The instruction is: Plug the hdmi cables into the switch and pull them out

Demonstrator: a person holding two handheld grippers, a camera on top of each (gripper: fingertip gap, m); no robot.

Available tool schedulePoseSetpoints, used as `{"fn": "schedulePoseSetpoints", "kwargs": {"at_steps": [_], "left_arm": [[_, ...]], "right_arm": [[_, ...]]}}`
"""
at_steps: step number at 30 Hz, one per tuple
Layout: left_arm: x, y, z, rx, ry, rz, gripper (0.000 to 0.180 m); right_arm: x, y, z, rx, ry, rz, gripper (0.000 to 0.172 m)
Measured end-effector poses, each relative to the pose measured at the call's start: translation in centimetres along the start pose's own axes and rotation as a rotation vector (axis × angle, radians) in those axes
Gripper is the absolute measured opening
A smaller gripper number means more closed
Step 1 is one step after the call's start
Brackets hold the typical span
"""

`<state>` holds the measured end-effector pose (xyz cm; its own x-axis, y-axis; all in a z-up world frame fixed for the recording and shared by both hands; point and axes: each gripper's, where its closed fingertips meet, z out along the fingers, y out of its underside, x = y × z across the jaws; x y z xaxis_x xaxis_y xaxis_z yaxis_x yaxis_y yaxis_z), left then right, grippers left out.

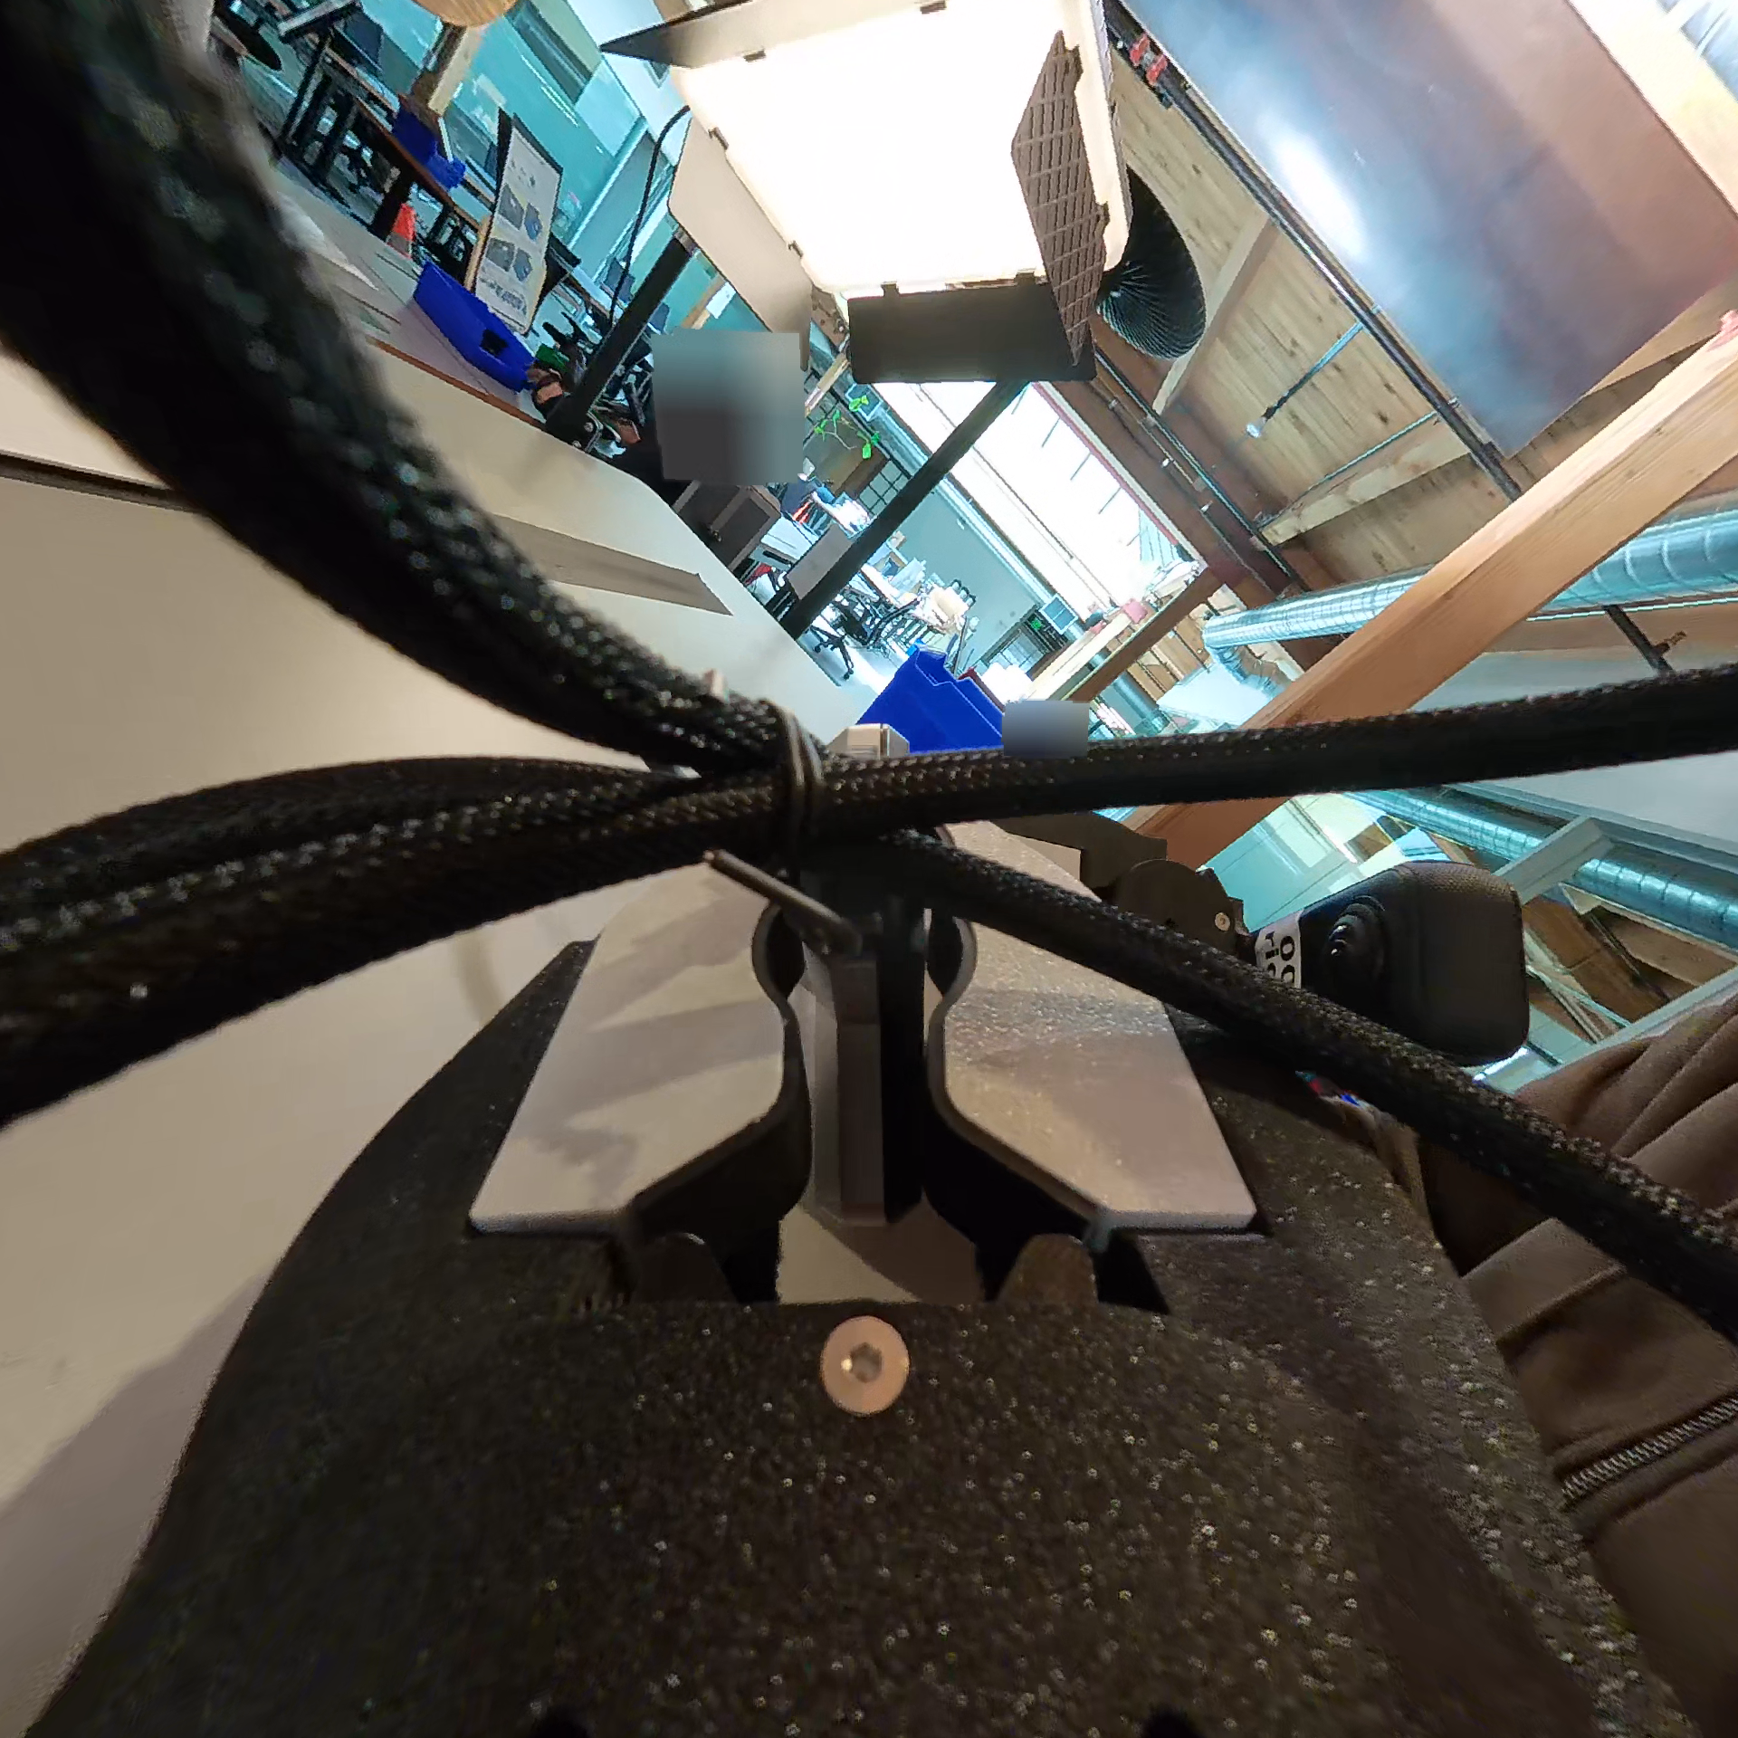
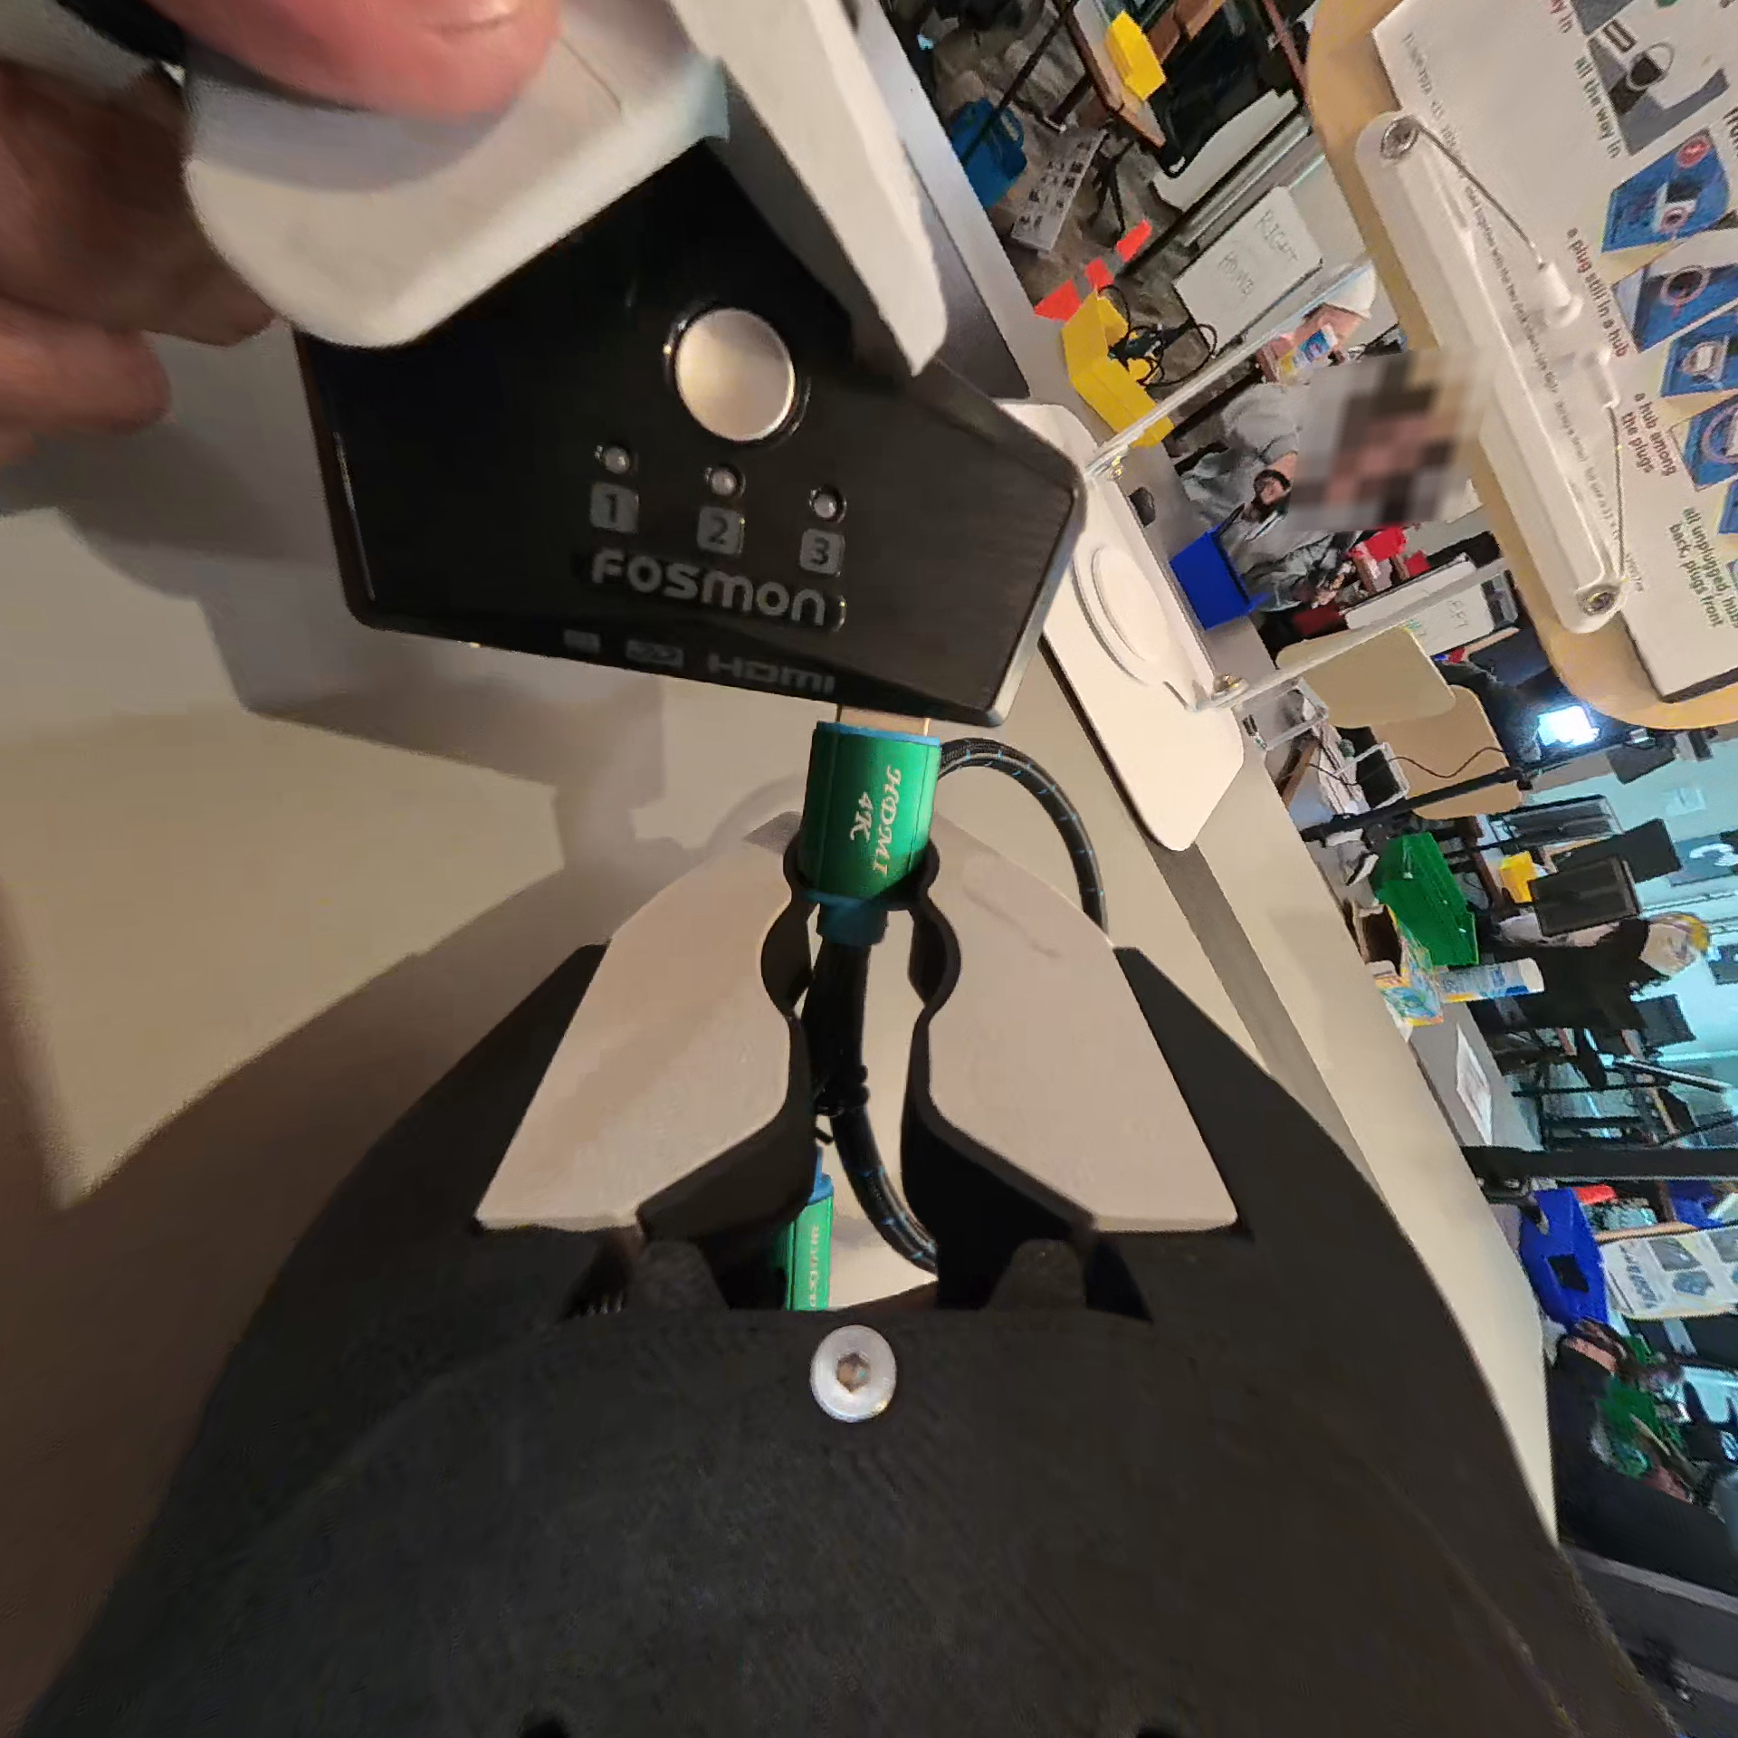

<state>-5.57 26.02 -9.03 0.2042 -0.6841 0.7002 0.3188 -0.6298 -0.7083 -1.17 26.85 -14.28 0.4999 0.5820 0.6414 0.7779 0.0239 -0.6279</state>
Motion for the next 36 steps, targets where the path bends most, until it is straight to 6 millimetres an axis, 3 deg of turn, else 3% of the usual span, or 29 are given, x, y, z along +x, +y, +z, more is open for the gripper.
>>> {"fn": "schedulePoseSetpoints", "kwargs": {"at_steps": [8,13,19,26,32,36], "left_arm": [[0.2,1.0,0.2,-0.065,-0.007,-0.022,0.022],[0.4,1.0,-0.2,-0.063,0.022,-0.055,0.023],[-0.5,1.5,-0.3,-0.016,-0.091,-0.136,0.022],[-2.3,2.7,-0.7,0.101,-0.214,-0.413,0.022],[-2.7,3.6,-0.9,0.169,-0.242,-0.54,0.022],[-2.9,3.2,-1.7,0.235,-0.235,-0.62,0.023]], "right_arm": [[0.1,0.6,0.0,-0.026,-0.006,-0.049,0.014],[0.0,-0.1,-0.4,0.013,-0.018,-0.064,0.015],[-1.0,0.7,-0.1,-0.005,-0.121,-0.049,0.017],[-0.6,0.1,-1.5,0.072,-0.165,-0.079,0.05],[-4.1,-2.3,-2.0,0.178,-0.142,-0.292,0.063],[-5.5,-3.1,-1.6,0.194,-0.09,-0.377,0.059]]}}
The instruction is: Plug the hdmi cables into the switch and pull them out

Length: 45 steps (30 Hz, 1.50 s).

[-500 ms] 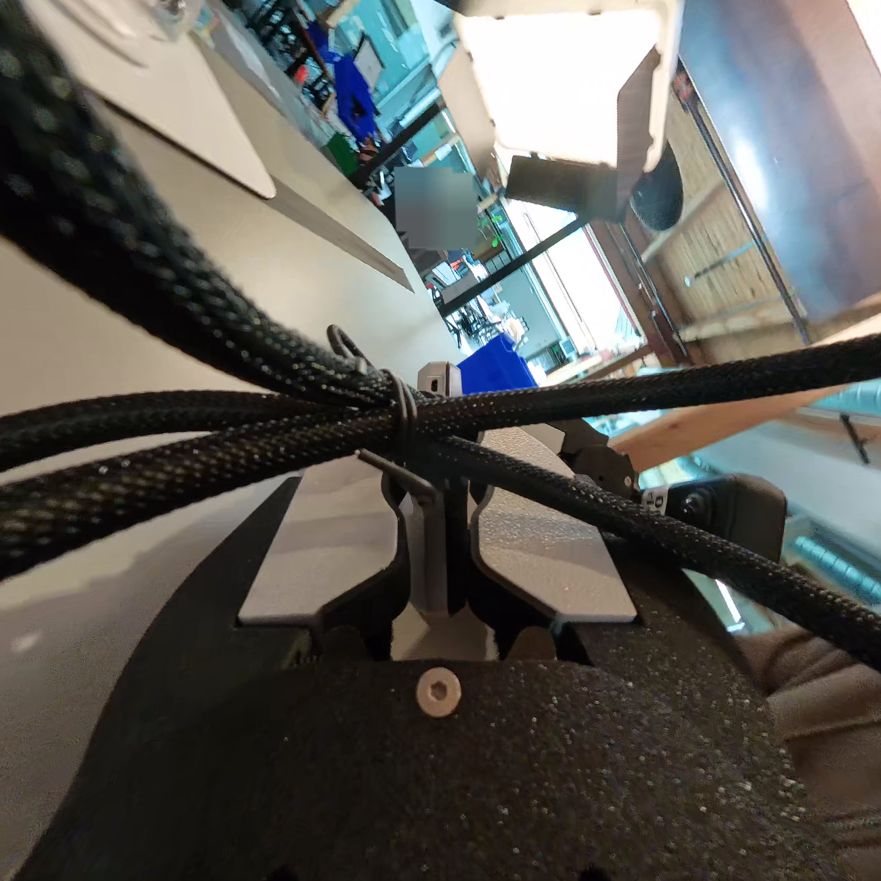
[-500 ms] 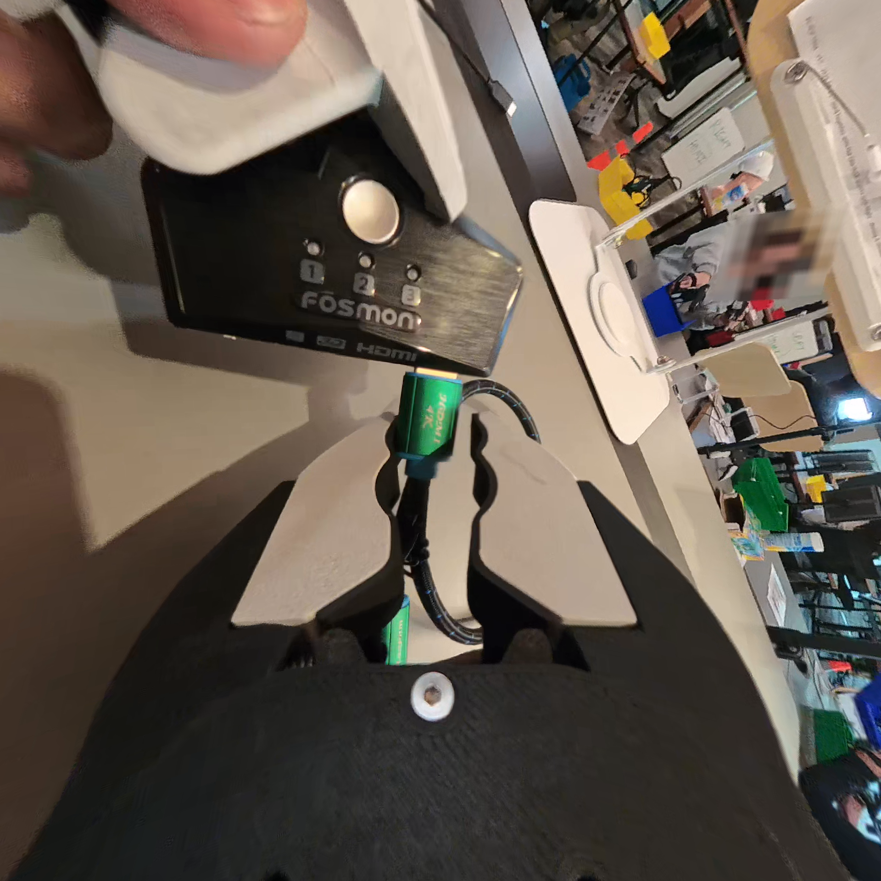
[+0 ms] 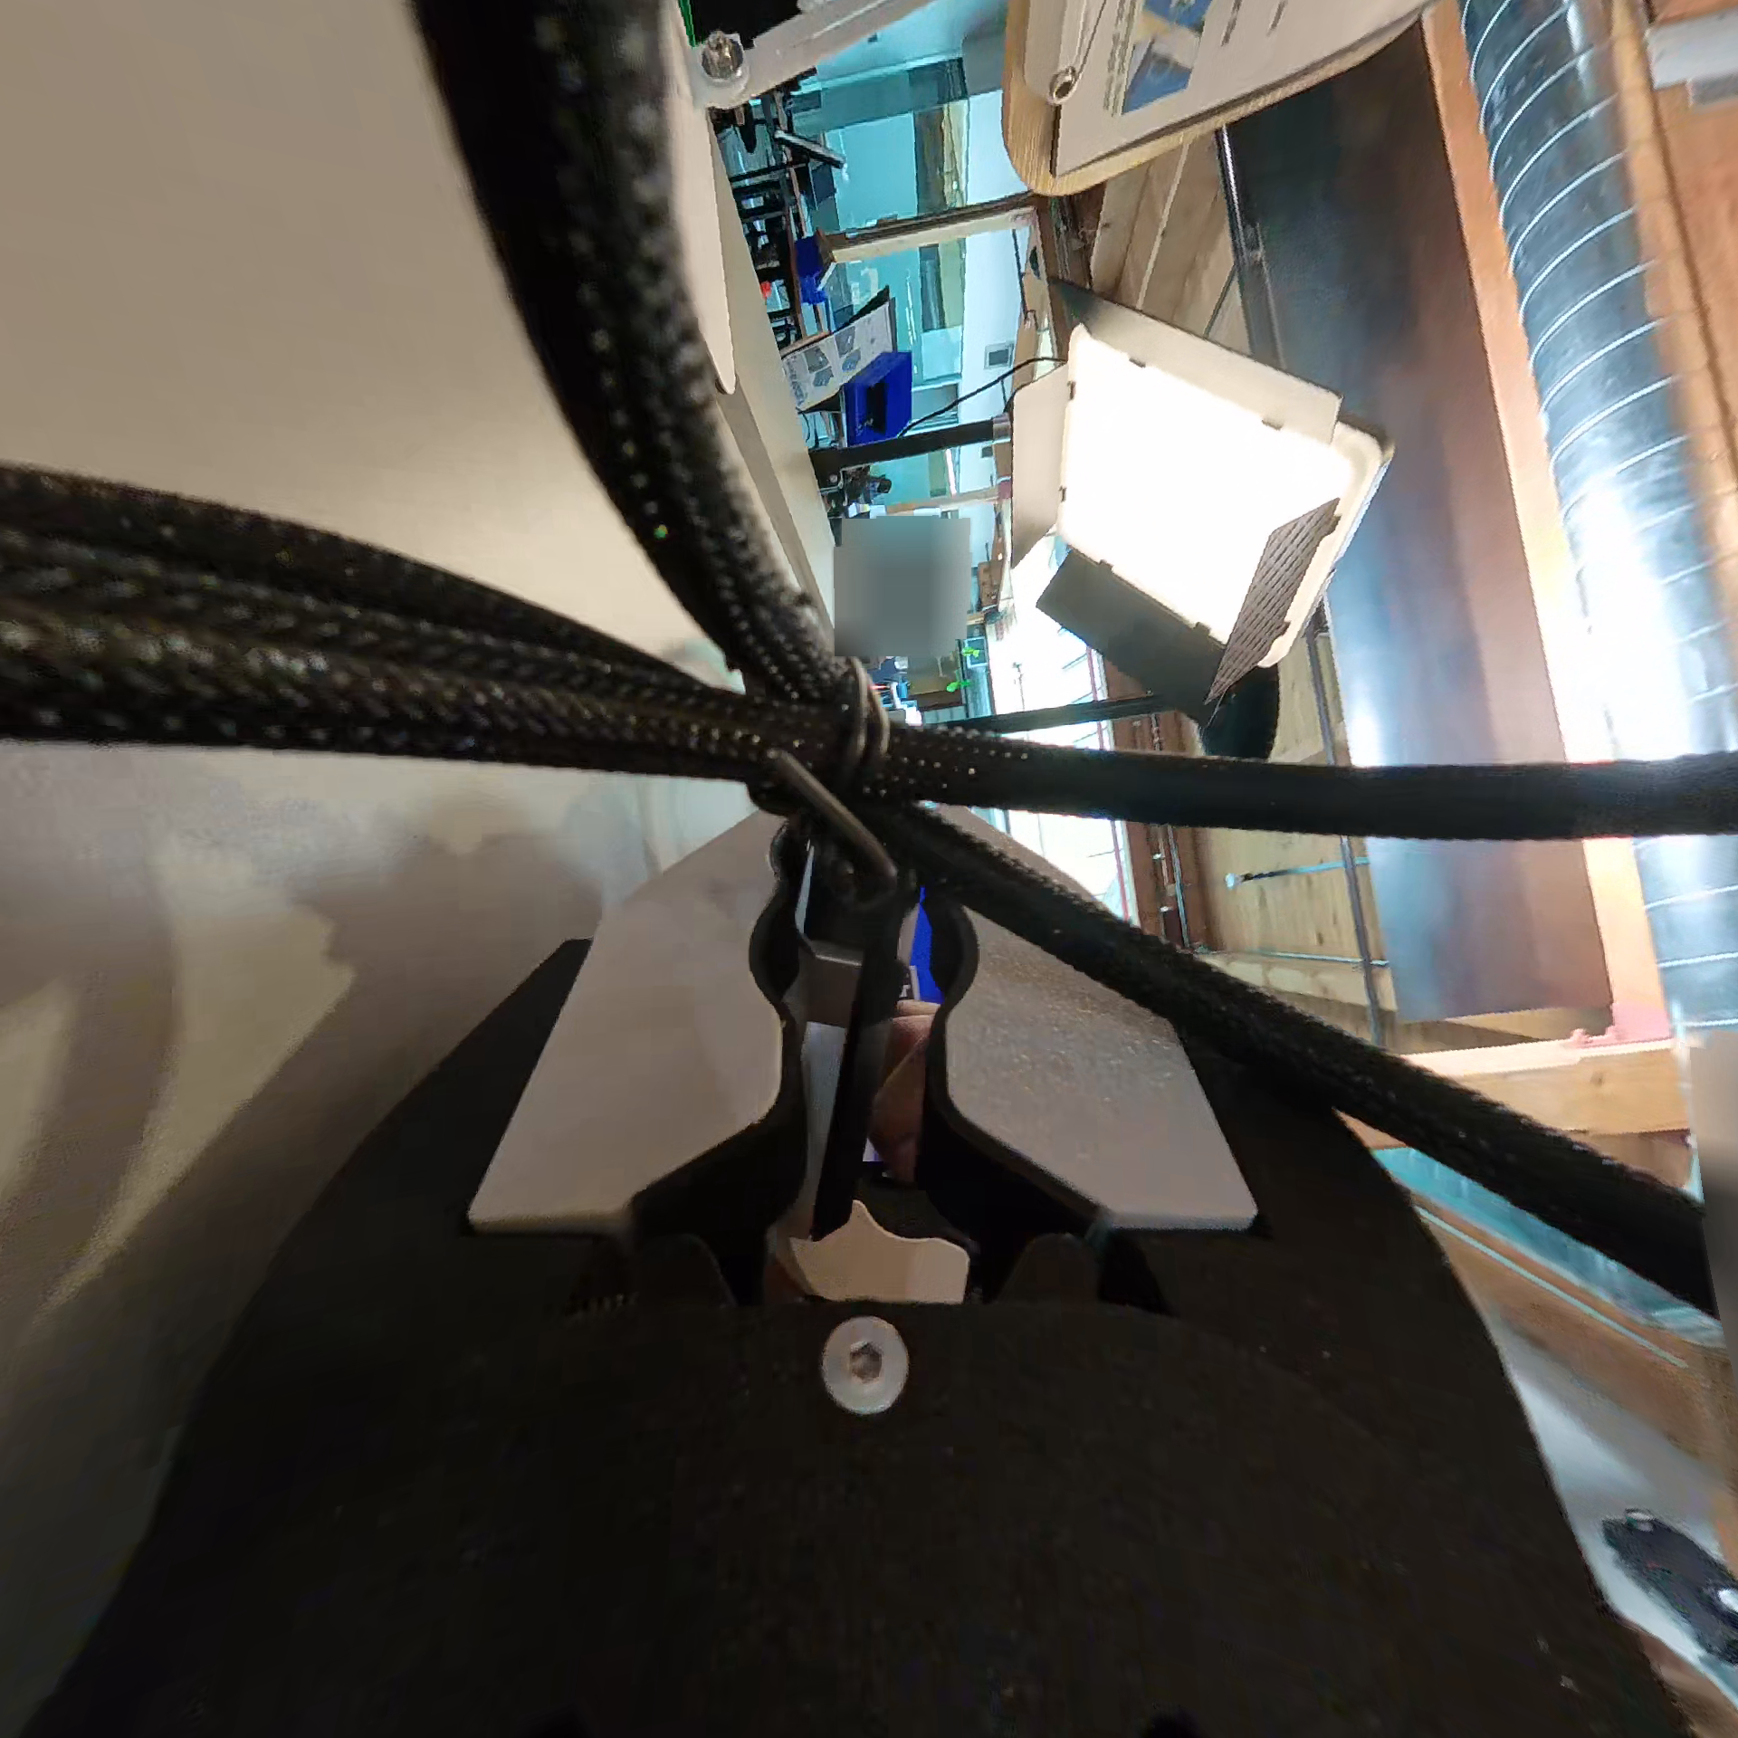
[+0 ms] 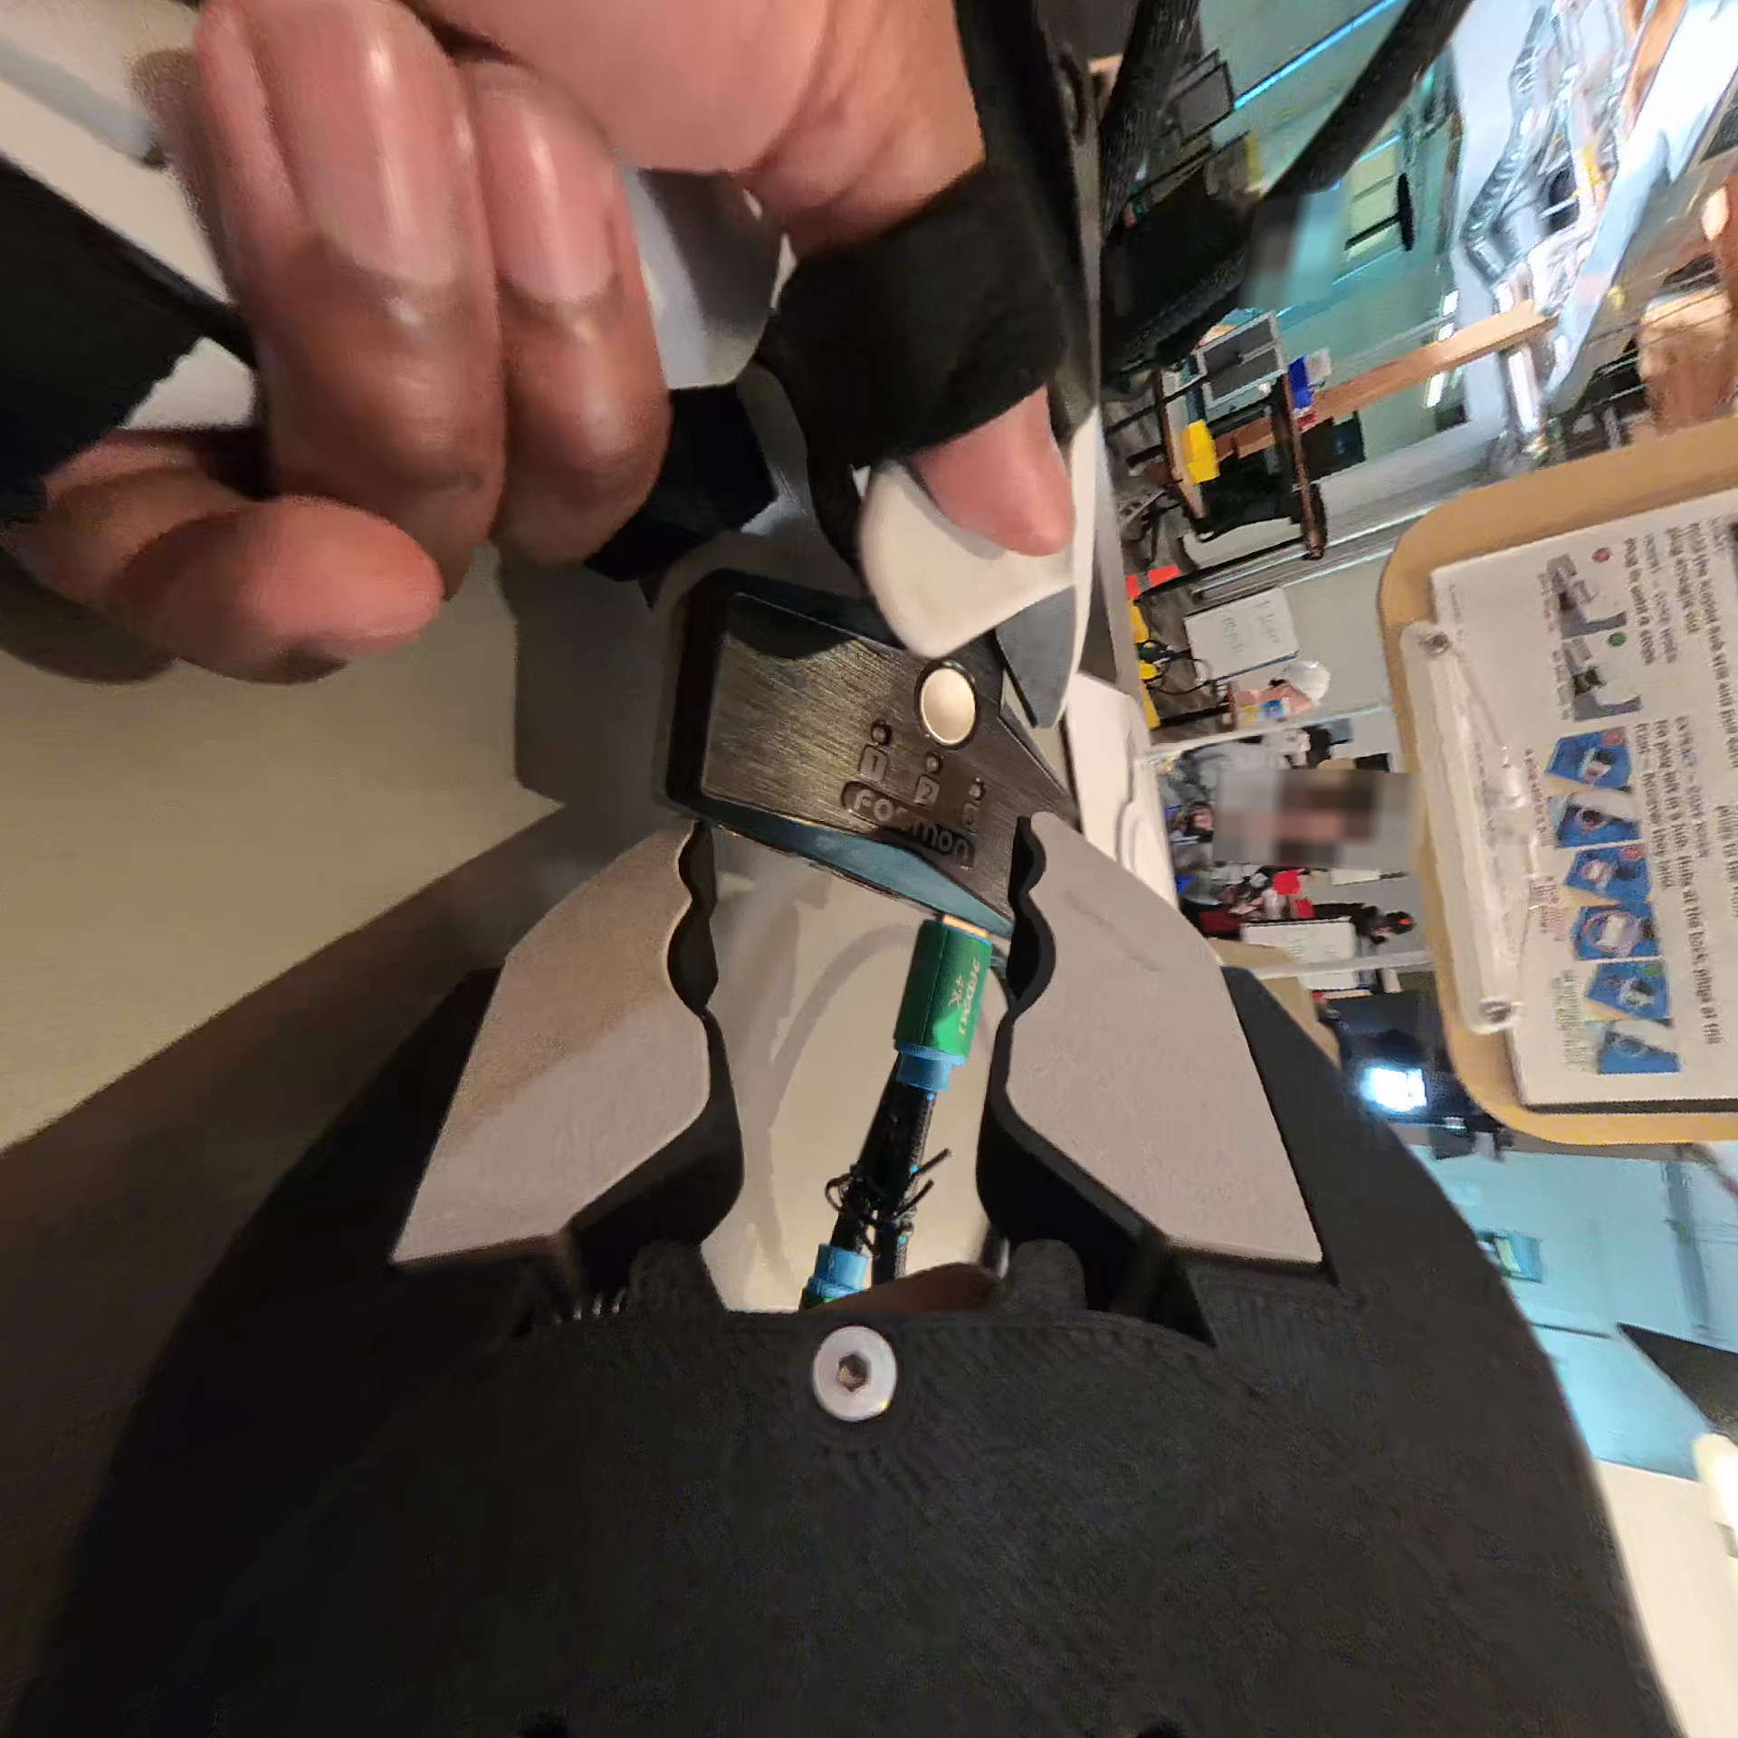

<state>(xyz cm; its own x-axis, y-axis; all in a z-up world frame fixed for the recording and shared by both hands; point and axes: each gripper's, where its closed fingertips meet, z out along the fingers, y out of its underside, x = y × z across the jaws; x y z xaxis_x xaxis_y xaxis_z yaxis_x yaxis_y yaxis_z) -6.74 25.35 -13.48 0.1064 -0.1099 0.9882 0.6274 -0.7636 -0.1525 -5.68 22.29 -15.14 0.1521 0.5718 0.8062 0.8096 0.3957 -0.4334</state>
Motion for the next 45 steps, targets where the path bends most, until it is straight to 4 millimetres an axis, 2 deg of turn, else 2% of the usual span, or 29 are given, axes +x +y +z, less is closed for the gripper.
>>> {"fn": "schedulePoseSetpoints", "kwargs": {"at_steps": [7,11,18,23,27,30,33,36,38,41,43,45], "left_arm": [[0.2,-1.3,-0.7,0.092,0.028,-0.113,0.024],[0.3,-1.7,-0.8,0.141,0.028,-0.167,0.024],[0.2,-1.0,-0.6,0.064,0.095,-0.257,0.026],[0.2,0.2,-1.3,-0.027,0.082,-0.174,0.037],[0.1,2.1,-3.6,-0.141,-0.05,0.16,0.024],[1.1,3.5,-6.0,-0.215,-0.083,0.348,0.009],[3.3,4.9,-8.8,-0.28,-0.06,0.512,0.011],[5.7,4.1,-12.9,-0.267,-0.109,0.718,0.019],[7.2,2.0,-16.6,-0.229,-0.187,0.813,0.027],[8.8,-3.3,-23.8,-0.107,-0.378,0.879,0.032],[8.6,-7.4,-29.5,-0.031,-0.582,0.877,0.033],[7.0,-11.0,-35.6,-0.005,-0.85,0.855,0.035]], "right_arm": [[0.7,-1.3,-0.1,-0.072,0.132,-0.169,0.046],[0.7,-1.4,-0.4,-0.179,0.136,-0.151,0.045],[0.2,-1.5,0.5,-0.126,0.2,-0.153,0.036],[0.6,-0.4,0.5,-0.165,0.186,-0.104,0.031],[0.9,0.3,0.2,-0.175,0.179,-0.089,0.031],[0.6,1.7,0.5,-0.223,0.152,-0.093,0.032],[0.4,3.4,0.8,-0.276,0.124,-0.081,0.033],[0.2,4.1,0.7,-0.277,0.075,-0.013,0.035],[-0.2,4.5,0.5,-0.273,0.025,0.05,0.032],[-0.5,4.4,-0.1,-0.239,-0.031,0.12,0.038],[-0.8,4.2,-0.6,-0.215,-0.066,0.166,0.043],[-1.0,4.1,-1.1,-0.201,-0.078,0.188,0.045]]}}
